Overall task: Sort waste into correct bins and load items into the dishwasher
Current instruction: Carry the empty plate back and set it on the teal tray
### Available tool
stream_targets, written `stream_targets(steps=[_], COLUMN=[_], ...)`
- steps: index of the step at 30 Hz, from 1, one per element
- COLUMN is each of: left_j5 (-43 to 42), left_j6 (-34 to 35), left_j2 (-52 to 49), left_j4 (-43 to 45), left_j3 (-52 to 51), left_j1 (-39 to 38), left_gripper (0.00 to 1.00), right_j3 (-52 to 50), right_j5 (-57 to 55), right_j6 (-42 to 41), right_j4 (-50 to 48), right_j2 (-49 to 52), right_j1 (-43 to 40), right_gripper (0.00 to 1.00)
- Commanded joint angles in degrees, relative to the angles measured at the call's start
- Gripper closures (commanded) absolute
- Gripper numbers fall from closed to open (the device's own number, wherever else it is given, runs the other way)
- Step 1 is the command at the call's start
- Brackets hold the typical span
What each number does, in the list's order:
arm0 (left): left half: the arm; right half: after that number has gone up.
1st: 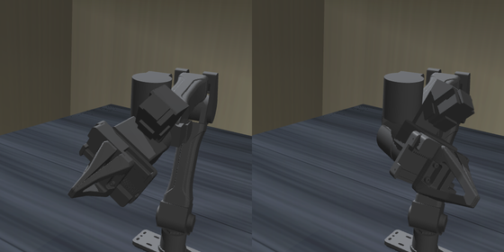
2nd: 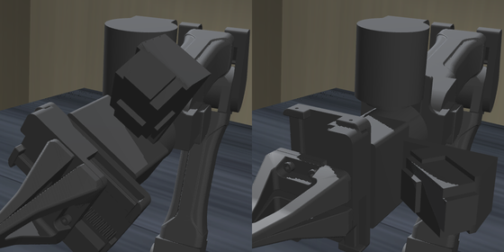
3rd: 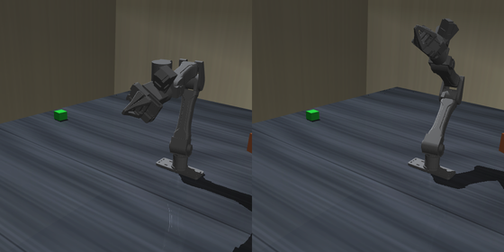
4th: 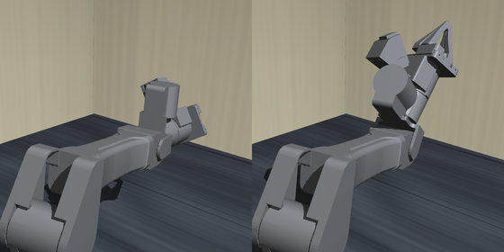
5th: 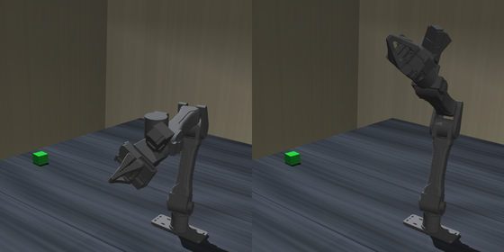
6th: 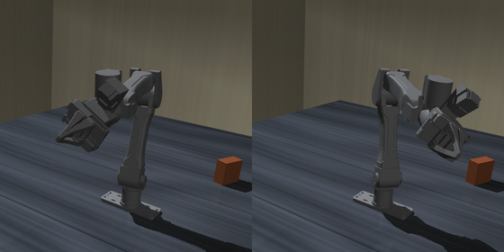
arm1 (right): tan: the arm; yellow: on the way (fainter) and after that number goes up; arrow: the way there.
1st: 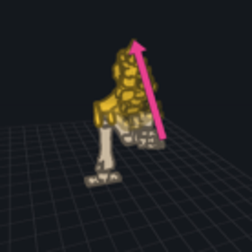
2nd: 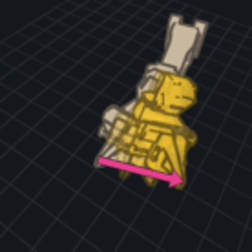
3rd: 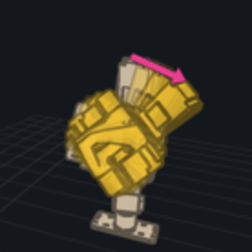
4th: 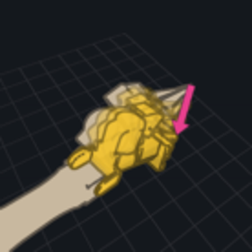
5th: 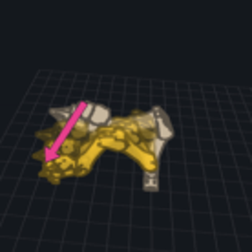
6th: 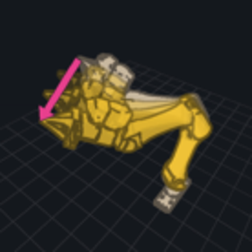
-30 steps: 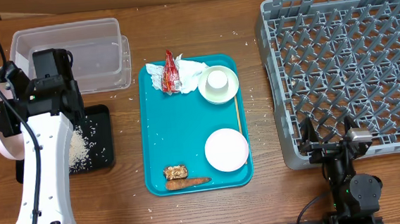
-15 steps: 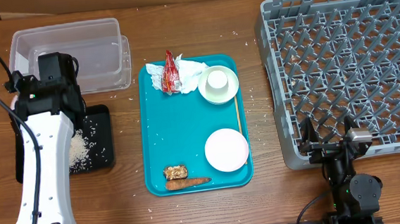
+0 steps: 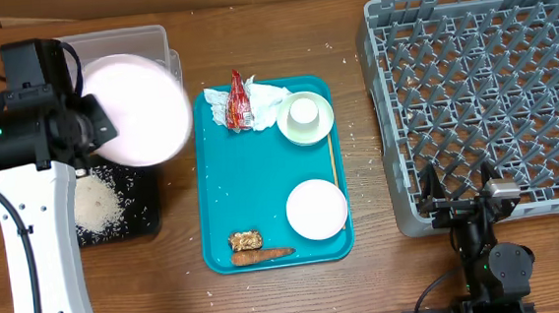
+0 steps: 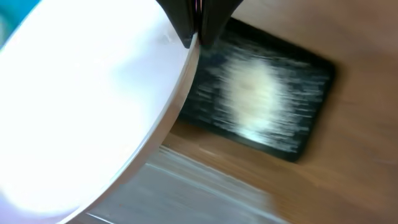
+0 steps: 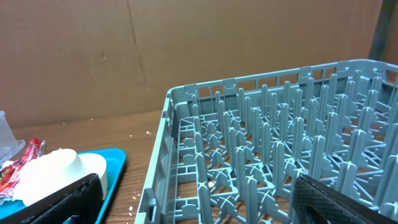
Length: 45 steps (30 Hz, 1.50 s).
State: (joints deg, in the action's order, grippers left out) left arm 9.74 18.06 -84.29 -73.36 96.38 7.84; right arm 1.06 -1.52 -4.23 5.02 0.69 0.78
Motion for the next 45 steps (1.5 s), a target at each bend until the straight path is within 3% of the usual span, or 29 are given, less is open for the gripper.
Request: stream_targets(steps=[1,13,27,38,39,40,41,45], left_j5=[-21.0,-17.0,-16.4,-12.1,-12.0,-11.5,-10.7,-8.4], left_j6=[-0.1,1.3,1.8,2.3,2.3,2.3,2.3,2.4], left_j2=[-0.8,-10.3,-26.0,-28.8,-28.8,-28.8,-28.8,-28.7], left_j4=[-0.1,0.0,-0.5,-2.2,-2.4,-3.0,-3.5,-5.9], left_j3=[0.0,-10.1,-10.4,-10.4,-10.4,-10.4,-10.4,-10.4], left_j1=[-1.2,-9.6,-15.5,-15.6,-15.6,-15.6,-15.6,-15.6], left_gripper=[0.96,0.96,0.96,0.96,0.94,0.71,0.63,0.64], right_j3=[-0.6,-0.6,-0.6,-0.6,-0.6,-0.6,-0.6,-0.6], right_j5=[-0.3,-0.3,-0.3,-0.3,-0.3,-0.3,-0.3,-0.3], right_j6=[0.2,0.2,0.2,0.2,0.2,0.2,0.2,0.2], right_j4=[-0.4,-0.4,-0.4,-0.4,-0.4,-0.4,-0.4,-0.4], right_j2=[-0.5,-0.5,-0.5,-0.5,-0.5,-0.5,-0.5,-0.5], right_j1=[-0.2,-0.2,-0.2,-0.2,-0.2,-0.2,-0.2,-0.2], right_gripper=[0.0,0.0,0.0,0.0,0.0,0.0,0.0,0.0])
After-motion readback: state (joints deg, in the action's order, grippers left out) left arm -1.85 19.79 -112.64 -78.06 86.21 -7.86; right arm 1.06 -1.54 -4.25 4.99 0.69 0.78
